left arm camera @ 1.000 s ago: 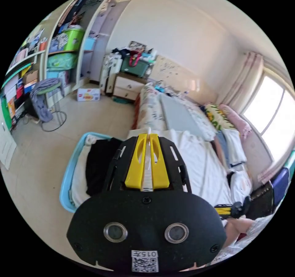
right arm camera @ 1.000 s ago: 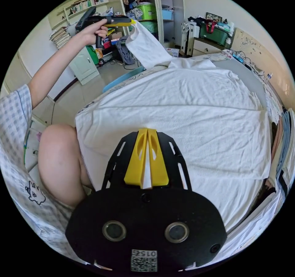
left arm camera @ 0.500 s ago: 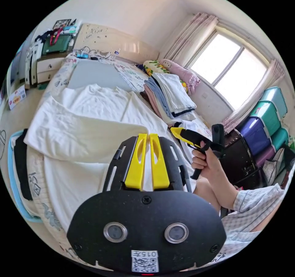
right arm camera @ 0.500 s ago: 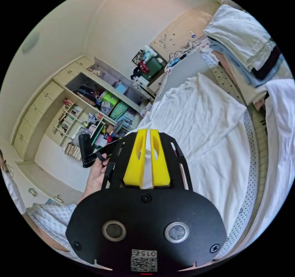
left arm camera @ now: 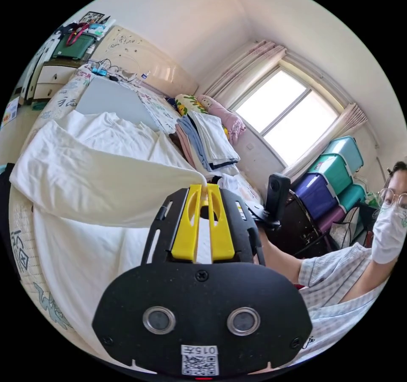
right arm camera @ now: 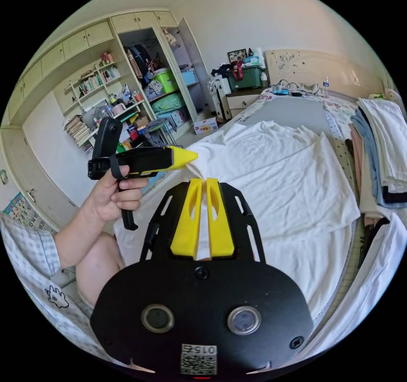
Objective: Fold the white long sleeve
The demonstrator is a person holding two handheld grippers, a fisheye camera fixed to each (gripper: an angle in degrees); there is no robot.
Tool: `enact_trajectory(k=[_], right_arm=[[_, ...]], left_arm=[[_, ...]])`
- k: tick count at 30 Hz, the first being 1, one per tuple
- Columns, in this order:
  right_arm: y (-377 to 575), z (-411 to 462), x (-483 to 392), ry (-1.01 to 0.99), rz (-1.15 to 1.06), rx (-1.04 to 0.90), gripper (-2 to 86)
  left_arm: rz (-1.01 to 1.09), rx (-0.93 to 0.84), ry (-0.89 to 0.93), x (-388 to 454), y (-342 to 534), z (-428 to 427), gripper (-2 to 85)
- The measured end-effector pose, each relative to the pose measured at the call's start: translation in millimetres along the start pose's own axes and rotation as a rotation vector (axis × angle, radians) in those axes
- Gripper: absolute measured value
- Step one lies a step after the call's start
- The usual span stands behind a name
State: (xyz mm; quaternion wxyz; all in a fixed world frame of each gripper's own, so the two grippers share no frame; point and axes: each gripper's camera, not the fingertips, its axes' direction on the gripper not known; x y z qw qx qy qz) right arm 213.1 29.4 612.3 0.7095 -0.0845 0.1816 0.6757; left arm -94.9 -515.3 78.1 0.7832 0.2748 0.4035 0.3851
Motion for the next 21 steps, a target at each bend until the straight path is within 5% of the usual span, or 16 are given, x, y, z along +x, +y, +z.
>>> enact_trajectory(k=[9, 14, 21], right_arm=[[95.8, -82.7, 90.3, -0.137, 0.357, 0.316, 0.4], [141.3, -129.3, 106.6, -0.188, 0.357, 0.413, 0.3], [157.5, -167.5, 104.7, -0.223, 0.125, 0.339, 0.3]], left_arm=[[-0.126, 0.182, -0.141, -25.6, -0.7, -40.7, 8.1], [-0.417, 0.342, -0.365, -59.2, 16.2, -67.7, 10.5], [-0.72, 0.427, -0.236, -119.3, 31.0, -84.3, 11.2]])
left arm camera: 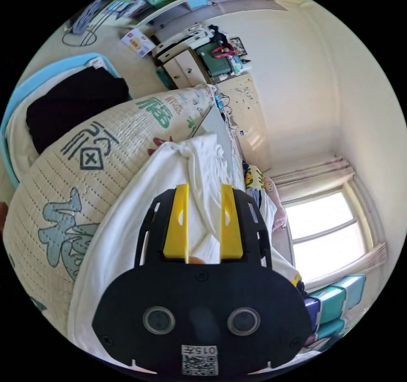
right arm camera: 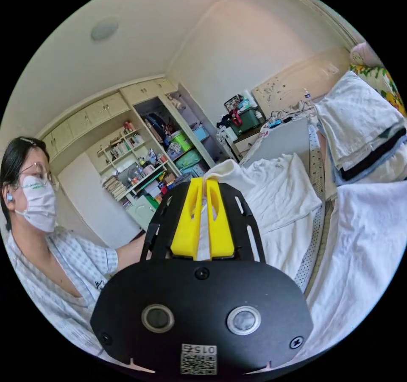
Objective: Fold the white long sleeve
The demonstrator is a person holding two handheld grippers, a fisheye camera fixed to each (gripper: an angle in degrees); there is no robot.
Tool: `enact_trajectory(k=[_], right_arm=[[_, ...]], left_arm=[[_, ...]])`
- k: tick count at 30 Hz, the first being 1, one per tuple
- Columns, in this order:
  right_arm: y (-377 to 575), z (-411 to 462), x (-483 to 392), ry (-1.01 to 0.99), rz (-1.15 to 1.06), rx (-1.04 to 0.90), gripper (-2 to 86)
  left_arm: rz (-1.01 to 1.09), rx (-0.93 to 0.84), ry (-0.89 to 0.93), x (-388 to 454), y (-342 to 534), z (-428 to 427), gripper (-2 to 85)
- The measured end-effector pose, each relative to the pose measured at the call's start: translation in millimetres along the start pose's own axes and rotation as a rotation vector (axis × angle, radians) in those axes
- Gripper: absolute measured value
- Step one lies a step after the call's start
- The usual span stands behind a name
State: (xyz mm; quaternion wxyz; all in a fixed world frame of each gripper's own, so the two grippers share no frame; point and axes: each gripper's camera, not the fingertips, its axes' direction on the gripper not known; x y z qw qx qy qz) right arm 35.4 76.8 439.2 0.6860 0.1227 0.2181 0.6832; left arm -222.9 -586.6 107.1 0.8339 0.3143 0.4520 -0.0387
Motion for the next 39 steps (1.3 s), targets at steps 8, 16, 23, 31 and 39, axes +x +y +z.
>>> enact_trajectory(k=[8, 16, 23, 31, 39], right_arm=[[7.4, -24.2, 7.5, 0.012, -0.025, -0.109, 0.3], [26.0, -35.5, 10.7, -0.016, 0.029, -0.241, 0.3], [-48.7, -0.3, -24.1, -0.058, 0.02, -0.546, 0.4], [-71.8, 25.6, -37.4, 0.289, 0.135, -0.848, 2.3], [-136.5, 86.6, -99.3, 0.35, -0.07, -0.815, 6.9]], left_arm=[[-0.044, 0.016, 0.048, -11.7, -25.2, 6.8, 10.8], [-0.071, -0.023, 0.037, -17.2, -41.8, 10.4, 8.9], [-0.122, -0.043, 0.125, -19.0, -52.6, 21.9, 8.3], [-0.106, -0.071, 0.185, -9.1, -54.1, 22.2, 8.8], [-0.085, -0.032, 0.146, -4.5, -63.0, 9.4, 9.0]])
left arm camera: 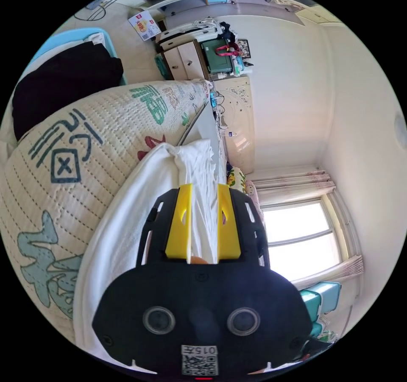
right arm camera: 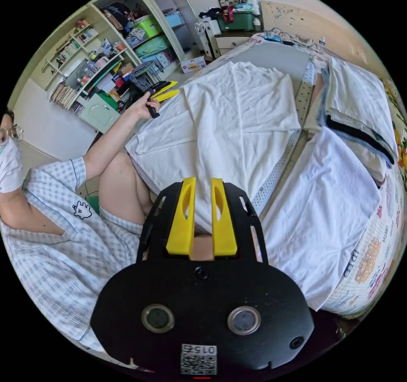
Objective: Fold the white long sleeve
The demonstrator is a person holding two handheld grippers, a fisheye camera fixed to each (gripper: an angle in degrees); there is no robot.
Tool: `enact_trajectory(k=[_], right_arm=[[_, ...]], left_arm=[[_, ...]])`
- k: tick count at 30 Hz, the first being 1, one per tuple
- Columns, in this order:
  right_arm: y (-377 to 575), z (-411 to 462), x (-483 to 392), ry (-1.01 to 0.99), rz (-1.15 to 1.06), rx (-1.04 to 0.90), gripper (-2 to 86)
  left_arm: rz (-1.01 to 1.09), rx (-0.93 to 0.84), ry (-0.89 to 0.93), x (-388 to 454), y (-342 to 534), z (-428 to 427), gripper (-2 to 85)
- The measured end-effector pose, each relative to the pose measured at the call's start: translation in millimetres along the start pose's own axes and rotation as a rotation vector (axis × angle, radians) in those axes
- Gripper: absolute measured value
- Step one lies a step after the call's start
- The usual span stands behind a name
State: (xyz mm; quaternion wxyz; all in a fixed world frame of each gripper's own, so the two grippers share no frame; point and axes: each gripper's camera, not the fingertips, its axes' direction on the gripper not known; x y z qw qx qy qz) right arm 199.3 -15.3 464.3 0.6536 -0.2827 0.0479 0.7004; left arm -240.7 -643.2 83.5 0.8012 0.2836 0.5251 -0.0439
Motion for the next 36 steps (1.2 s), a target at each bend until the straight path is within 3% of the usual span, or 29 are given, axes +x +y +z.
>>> enact_trajectory(k=[7, 9, 14, 18, 23, 29, 32, 36], right_arm=[[-76.7, 72.5, -59.1, 0.171, -0.206, -0.245, 9.4], [-87.2, 79.2, -63.5, 0.289, -0.211, -0.283, 6.8], [-98.4, 65.4, -75.9, 0.342, -0.265, -0.314, 1.0], [-109.4, 31.1, -68.6, 0.139, -0.239, -0.26, -0.5], [-113.2, 12.8, -49.8, 0.076, -0.174, -0.225, -0.5], [-116.6, 11.9, -45.0, 0.02, -0.177, -0.233, 2.7], [-121.5, -2.1, -32.1, -0.042, -0.125, -0.149, 6.5], [-117.1, -22.5, 3.7, 0.115, 0.039, -0.036, 9.3]], left_arm=[[-0.04, 0.036, -0.044, -15.7, -10.0, -7.6, 9.0], [-0.022, 0.003, -0.072, -19.0, -17.4, -0.3, 8.9], [0.047, -0.018, -0.023, -18.2, -30.3, 12.6, 9.0], [0.101, 0.013, -0.018, -17.2, -35.6, 14.7, 6.9], [0.086, -0.003, 0.057, -20.9, -46.9, 12.0, -0.4], [0.107, 0.016, -0.006, -7.5, -46.3, 0.6, -0.8], [0.095, -0.023, -0.099, -13.5, -46.0, 5.3, -0.8], [0.042, -0.008, -0.111, -25.2, -48.4, -1.0, -0.6]])
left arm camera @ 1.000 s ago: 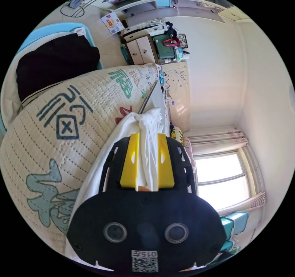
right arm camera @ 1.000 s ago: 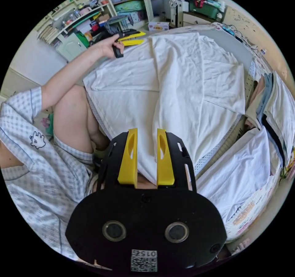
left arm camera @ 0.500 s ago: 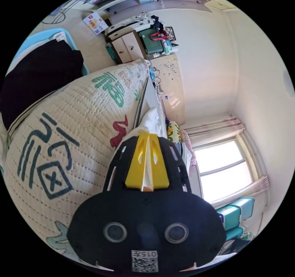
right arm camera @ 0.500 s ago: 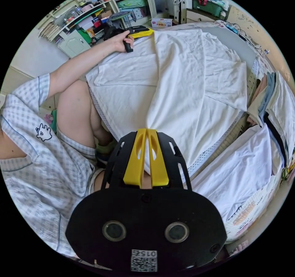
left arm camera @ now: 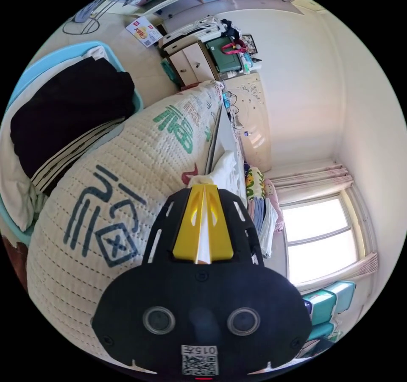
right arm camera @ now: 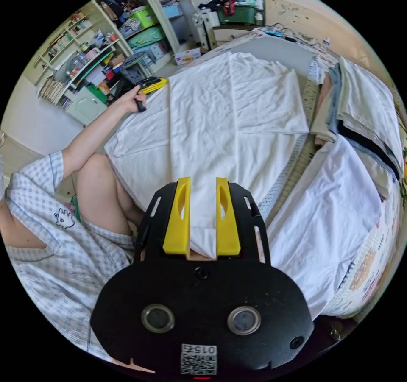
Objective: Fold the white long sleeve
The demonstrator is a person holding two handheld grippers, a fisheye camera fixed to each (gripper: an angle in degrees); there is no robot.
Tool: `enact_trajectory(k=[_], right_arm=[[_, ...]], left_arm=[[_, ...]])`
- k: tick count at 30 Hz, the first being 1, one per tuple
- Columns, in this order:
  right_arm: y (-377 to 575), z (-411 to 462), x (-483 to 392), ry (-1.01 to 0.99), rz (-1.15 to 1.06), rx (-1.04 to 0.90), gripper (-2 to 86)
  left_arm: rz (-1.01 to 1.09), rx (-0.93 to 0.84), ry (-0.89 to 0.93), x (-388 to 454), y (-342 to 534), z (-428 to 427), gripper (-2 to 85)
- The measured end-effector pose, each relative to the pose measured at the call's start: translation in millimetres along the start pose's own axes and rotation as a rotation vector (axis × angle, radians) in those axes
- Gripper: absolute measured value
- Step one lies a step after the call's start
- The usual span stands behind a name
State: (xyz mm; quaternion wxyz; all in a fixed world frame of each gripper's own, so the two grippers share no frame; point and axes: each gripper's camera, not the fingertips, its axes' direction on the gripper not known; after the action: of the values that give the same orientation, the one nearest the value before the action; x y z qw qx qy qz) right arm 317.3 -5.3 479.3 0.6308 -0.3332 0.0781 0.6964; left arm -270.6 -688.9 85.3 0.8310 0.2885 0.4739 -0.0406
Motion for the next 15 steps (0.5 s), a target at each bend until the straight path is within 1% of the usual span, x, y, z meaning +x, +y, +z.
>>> enact_trajectory(k=[1, 3, 7, 10, 12, 15], right_arm=[[0.8, 1.4, 4.9, 0.028, 0.019, -0.002, 9.3], [1.7, 16.7, 21.6, 0.076, 0.071, -0.063, 9.4], [5.1, 36.3, 28.0, 0.081, 0.092, -0.135, 8.4], [5.4, 41.2, 22.3, 0.083, 0.064, -0.15, 5.3], [4.5, 47.1, 16.8, 0.114, 0.033, -0.183, 1.0], [6.7, 53.1, 14.2, 0.14, 0.022, -0.197, 0.0]], left_arm=[[-0.007, 0.006, 0.005, -1.6, -0.1, -0.6, -0.5], [-0.021, -0.006, 0.034, -5.1, -0.4, 2.1, -0.2], [0.031, -0.053, 0.043, 5.0, 0.8, 11.1, 0.2], [0.074, -0.081, 0.028, 14.4, 3.3, 18.8, -0.4], [0.068, -0.065, 0.014, 15.0, 5.2, 16.3, -0.8], [0.035, -0.024, 0.014, 10.1, 6.6, 7.4, -0.9]])
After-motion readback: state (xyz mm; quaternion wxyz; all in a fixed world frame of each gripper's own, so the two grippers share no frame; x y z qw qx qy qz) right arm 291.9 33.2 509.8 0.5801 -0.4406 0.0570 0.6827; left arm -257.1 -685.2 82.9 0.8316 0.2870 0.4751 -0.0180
